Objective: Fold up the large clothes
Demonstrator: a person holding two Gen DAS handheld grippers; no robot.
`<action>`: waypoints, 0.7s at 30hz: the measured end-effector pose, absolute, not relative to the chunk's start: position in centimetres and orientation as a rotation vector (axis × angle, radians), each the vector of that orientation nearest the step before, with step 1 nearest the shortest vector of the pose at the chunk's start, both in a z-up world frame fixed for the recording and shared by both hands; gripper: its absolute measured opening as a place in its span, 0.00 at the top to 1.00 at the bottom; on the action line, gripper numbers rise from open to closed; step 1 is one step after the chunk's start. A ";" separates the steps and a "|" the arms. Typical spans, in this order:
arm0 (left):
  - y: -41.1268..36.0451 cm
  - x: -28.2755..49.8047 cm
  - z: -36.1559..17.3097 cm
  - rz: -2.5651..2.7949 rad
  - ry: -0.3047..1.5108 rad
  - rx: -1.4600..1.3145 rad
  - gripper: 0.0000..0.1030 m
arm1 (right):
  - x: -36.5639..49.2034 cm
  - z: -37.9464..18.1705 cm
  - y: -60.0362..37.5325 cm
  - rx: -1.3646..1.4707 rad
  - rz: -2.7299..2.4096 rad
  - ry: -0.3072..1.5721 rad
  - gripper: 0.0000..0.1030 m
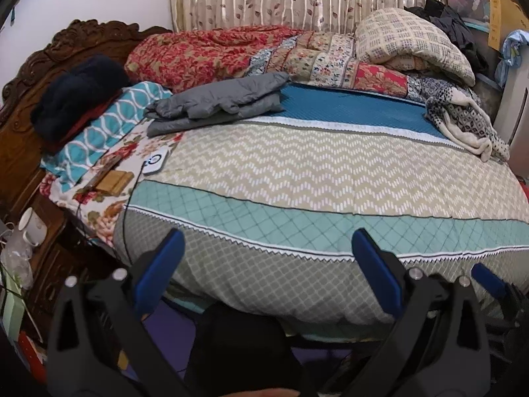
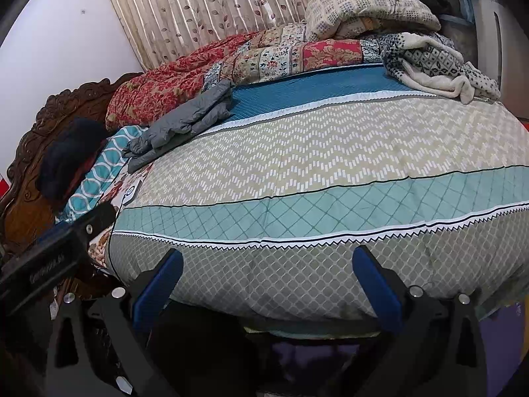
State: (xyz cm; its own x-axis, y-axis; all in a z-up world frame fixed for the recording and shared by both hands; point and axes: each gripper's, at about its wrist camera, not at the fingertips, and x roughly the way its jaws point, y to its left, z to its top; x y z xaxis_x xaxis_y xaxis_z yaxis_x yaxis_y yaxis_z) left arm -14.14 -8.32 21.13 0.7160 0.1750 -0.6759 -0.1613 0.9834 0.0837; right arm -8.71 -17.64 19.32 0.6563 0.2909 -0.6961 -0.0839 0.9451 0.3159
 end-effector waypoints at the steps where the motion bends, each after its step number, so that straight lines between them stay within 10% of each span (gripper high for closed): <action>1: -8.6 -14.2 21.0 0.178 0.751 0.025 0.06 | -8.8 19.3 -17.7 0.270 0.213 0.831 0.21; 21: -9.2 -14.2 20.3 0.182 0.776 0.040 0.06 | -9.0 19.3 -18.8 0.287 0.191 0.823 0.21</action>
State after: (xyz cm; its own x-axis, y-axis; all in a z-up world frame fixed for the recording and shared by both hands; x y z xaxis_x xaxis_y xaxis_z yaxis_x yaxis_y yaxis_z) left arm -14.23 -9.16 20.32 0.6991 0.1784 -0.6925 -0.1490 0.9835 0.1029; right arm -8.99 -18.79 19.35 0.6661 0.2769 -0.6926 -0.0557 0.9444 0.3240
